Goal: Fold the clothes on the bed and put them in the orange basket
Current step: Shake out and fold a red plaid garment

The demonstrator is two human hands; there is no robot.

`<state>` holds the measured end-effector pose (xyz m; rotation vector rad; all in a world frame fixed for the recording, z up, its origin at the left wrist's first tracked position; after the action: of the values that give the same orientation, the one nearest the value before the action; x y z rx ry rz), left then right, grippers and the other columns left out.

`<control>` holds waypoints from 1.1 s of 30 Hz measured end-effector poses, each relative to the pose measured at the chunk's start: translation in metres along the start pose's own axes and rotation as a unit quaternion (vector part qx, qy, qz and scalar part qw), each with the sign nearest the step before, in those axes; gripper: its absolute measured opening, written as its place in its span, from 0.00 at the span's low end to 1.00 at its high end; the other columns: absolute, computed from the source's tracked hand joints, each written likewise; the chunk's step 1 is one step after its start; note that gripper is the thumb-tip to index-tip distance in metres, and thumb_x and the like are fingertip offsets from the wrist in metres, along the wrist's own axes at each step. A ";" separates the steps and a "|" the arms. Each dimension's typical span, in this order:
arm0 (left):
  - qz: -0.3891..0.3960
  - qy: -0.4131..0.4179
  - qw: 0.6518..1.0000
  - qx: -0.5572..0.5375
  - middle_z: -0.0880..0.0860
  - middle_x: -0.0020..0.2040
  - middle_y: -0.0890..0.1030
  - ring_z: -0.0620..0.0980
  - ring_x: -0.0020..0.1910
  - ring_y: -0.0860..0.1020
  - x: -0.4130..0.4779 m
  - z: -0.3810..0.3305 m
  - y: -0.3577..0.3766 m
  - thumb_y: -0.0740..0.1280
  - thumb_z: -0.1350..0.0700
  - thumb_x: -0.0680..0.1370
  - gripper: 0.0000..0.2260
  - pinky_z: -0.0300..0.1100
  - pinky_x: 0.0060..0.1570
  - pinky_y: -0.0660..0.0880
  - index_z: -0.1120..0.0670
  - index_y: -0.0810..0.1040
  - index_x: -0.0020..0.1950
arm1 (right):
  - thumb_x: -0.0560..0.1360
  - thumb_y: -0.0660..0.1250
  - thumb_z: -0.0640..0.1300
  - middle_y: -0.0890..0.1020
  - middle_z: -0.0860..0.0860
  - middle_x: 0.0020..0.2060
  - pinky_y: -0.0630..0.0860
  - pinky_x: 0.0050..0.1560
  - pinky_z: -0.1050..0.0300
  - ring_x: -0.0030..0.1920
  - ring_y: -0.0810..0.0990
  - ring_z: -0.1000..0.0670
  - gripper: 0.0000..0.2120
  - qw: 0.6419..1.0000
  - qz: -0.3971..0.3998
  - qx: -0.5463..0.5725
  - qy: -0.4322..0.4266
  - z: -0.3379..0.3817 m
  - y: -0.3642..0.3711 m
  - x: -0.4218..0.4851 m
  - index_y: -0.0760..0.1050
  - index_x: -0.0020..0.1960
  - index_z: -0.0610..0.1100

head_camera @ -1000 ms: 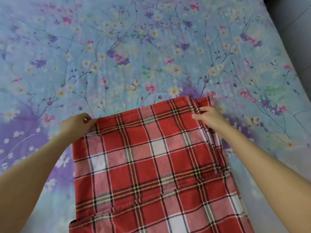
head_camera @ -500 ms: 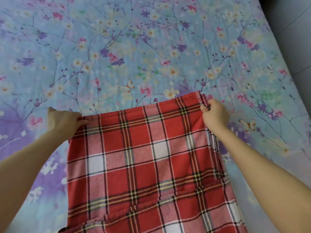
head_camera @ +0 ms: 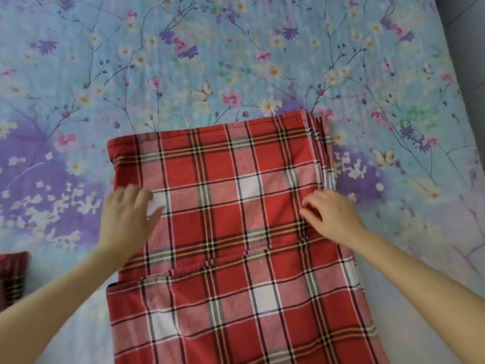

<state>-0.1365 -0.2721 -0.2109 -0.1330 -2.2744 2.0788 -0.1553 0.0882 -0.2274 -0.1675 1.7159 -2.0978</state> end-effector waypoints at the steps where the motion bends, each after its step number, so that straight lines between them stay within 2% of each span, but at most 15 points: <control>1: 0.056 0.026 0.997 -0.044 0.57 0.34 0.76 0.60 0.34 0.76 -0.027 -0.013 0.008 0.60 0.43 0.72 0.18 0.50 0.33 0.72 0.58 0.76 0.37 | 0.70 0.58 0.58 0.81 0.51 0.37 0.75 0.39 0.53 0.39 0.79 0.46 0.19 0.999 0.045 -0.013 -0.016 0.004 0.012 -0.023 0.78 0.49 0.46; 4: 0.209 0.066 0.973 -0.075 0.50 0.33 0.78 0.56 0.33 0.80 -0.091 -0.029 0.043 0.55 0.33 0.70 0.24 0.44 0.29 0.75 0.52 0.77 0.35 | 0.66 0.69 0.56 0.82 0.52 0.38 0.72 0.47 0.51 0.41 0.81 0.46 0.20 0.991 0.131 -0.020 0.006 -0.010 0.033 -0.057 0.77 0.54 0.46; 7: 0.375 0.039 0.925 -0.041 0.47 0.45 0.81 0.51 0.48 0.80 -0.132 -0.017 0.064 0.52 0.27 0.63 0.30 0.42 0.42 0.74 0.47 0.76 0.49 | 0.70 0.71 0.55 0.83 0.51 0.41 0.64 0.52 0.54 0.48 0.79 0.46 0.16 0.977 0.212 -0.011 0.032 -0.017 0.035 -0.066 0.80 0.52 0.46; 8: 0.403 0.043 0.914 -0.026 0.47 0.45 0.80 0.51 0.51 0.79 -0.139 -0.013 0.064 0.53 0.27 0.64 0.27 0.42 0.45 0.72 0.46 0.73 0.47 | 0.70 0.71 0.56 0.82 0.53 0.40 0.63 0.51 0.55 0.48 0.78 0.47 0.15 0.975 0.220 0.001 0.036 -0.016 0.031 -0.068 0.80 0.50 0.47; 10: 0.442 0.021 0.896 -0.023 0.45 0.36 0.74 0.50 0.50 0.78 -0.143 -0.006 0.057 0.61 0.33 0.70 0.17 0.40 0.46 0.69 0.46 0.65 0.36 | 0.69 0.73 0.54 0.78 0.57 0.34 0.64 0.46 0.59 0.42 0.75 0.53 0.07 0.970 0.228 0.055 0.066 -0.018 0.014 -0.069 0.77 0.41 0.54; 13: 0.407 -0.038 0.910 -0.070 0.44 0.29 0.69 0.46 0.36 0.73 -0.115 0.009 0.021 0.69 0.40 0.72 0.16 0.35 0.35 0.65 0.42 0.64 0.32 | 0.68 0.75 0.44 0.76 0.55 0.29 0.68 0.39 0.61 0.35 0.75 0.56 0.18 0.964 0.187 0.153 0.115 -0.026 -0.035 -0.059 0.67 0.33 0.56; 16: 0.257 -0.144 0.932 -0.212 0.46 0.23 0.70 0.46 0.28 0.69 -0.048 0.036 -0.027 0.75 0.49 0.69 0.14 0.32 0.29 0.64 0.47 0.70 0.31 | 0.68 0.75 0.38 0.77 0.52 0.30 0.65 0.36 0.66 0.34 0.75 0.55 0.14 0.971 0.041 0.196 0.132 -0.041 -0.098 -0.016 0.70 0.36 0.51; 19: 0.160 -0.216 0.917 -0.296 0.49 0.27 0.72 0.47 0.28 0.68 0.013 0.064 -0.046 0.75 0.62 0.68 0.08 0.28 0.26 0.65 0.58 0.76 0.36 | 0.68 0.74 0.39 0.77 0.47 0.33 0.64 0.38 0.55 0.39 0.75 0.45 0.09 0.965 -0.018 0.203 0.164 -0.053 -0.120 0.042 0.74 0.40 0.42; 21: 0.187 -0.225 0.908 -0.301 0.53 0.31 0.74 0.48 0.31 0.70 0.036 0.068 -0.036 0.75 0.65 0.68 0.07 0.25 0.26 0.65 0.59 0.77 0.38 | 0.68 0.74 0.39 0.79 0.44 0.39 0.66 0.40 0.54 0.44 0.76 0.44 0.09 0.969 0.037 0.178 0.170 -0.056 -0.104 0.079 0.75 0.43 0.41; 23: 0.234 -0.216 0.909 -0.270 0.54 0.37 0.75 0.51 0.38 0.72 0.045 0.066 -0.017 0.74 0.65 0.68 0.08 0.34 0.34 0.69 0.58 0.77 0.43 | 0.68 0.75 0.41 0.80 0.41 0.51 0.68 0.46 0.55 0.50 0.76 0.43 0.14 0.967 0.122 0.132 0.182 -0.055 -0.072 0.099 0.77 0.51 0.40; 25: 0.263 -0.197 0.924 -0.197 0.53 0.41 0.75 0.53 0.42 0.72 0.050 0.063 -0.001 0.75 0.59 0.68 0.13 0.39 0.41 0.66 0.55 0.76 0.48 | 0.67 0.76 0.42 0.77 0.42 0.58 0.68 0.52 0.56 0.57 0.75 0.43 0.21 0.956 0.181 0.119 0.197 -0.054 -0.039 0.105 0.76 0.58 0.39; 26: 0.278 -0.185 0.930 -0.151 0.52 0.41 0.75 0.53 0.42 0.73 0.052 0.061 0.005 0.76 0.53 0.67 0.15 0.40 0.41 0.66 0.54 0.74 0.46 | 0.67 0.76 0.44 0.77 0.43 0.59 0.69 0.54 0.56 0.59 0.75 0.43 0.23 0.954 0.195 0.107 0.200 -0.052 -0.026 0.105 0.75 0.59 0.40; 29: 0.293 -0.129 0.947 -0.004 0.48 0.35 0.72 0.53 0.39 0.73 0.063 0.049 0.013 0.73 0.39 0.67 0.21 0.41 0.38 0.67 0.53 0.69 0.37 | 0.68 0.75 0.48 0.78 0.46 0.58 0.71 0.54 0.55 0.57 0.76 0.43 0.21 0.964 0.196 0.016 0.180 -0.044 -0.006 0.105 0.75 0.58 0.44; 31: 0.282 -0.085 0.956 0.017 0.48 0.34 0.70 0.54 0.41 0.75 0.067 0.034 0.012 0.71 0.41 0.70 0.18 0.42 0.37 0.67 0.52 0.69 0.36 | 0.70 0.72 0.46 0.80 0.47 0.53 0.72 0.50 0.53 0.54 0.77 0.43 0.15 0.978 0.143 -0.041 0.144 -0.032 -0.018 0.098 0.75 0.55 0.45; 33: 0.296 -0.056 0.951 -0.070 0.48 0.31 0.70 0.53 0.39 0.77 0.060 0.017 0.009 0.74 0.48 0.70 0.16 0.42 0.35 0.68 0.50 0.67 0.33 | 0.70 0.72 0.44 0.80 0.51 0.41 0.71 0.43 0.53 0.47 0.78 0.44 0.09 0.993 0.073 -0.020 0.086 -0.011 -0.037 0.079 0.76 0.48 0.46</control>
<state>-0.1981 -0.2815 -0.2222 -0.8183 -2.7011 2.1983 -0.2400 0.0728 -0.2080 0.1277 1.8093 -2.0223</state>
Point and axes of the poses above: each hand's wrist, its own x-axis towards the middle knuckle, its own y-axis out of the palm, z = x × y, the point moved 9 cm from there along x, towards the middle knuckle
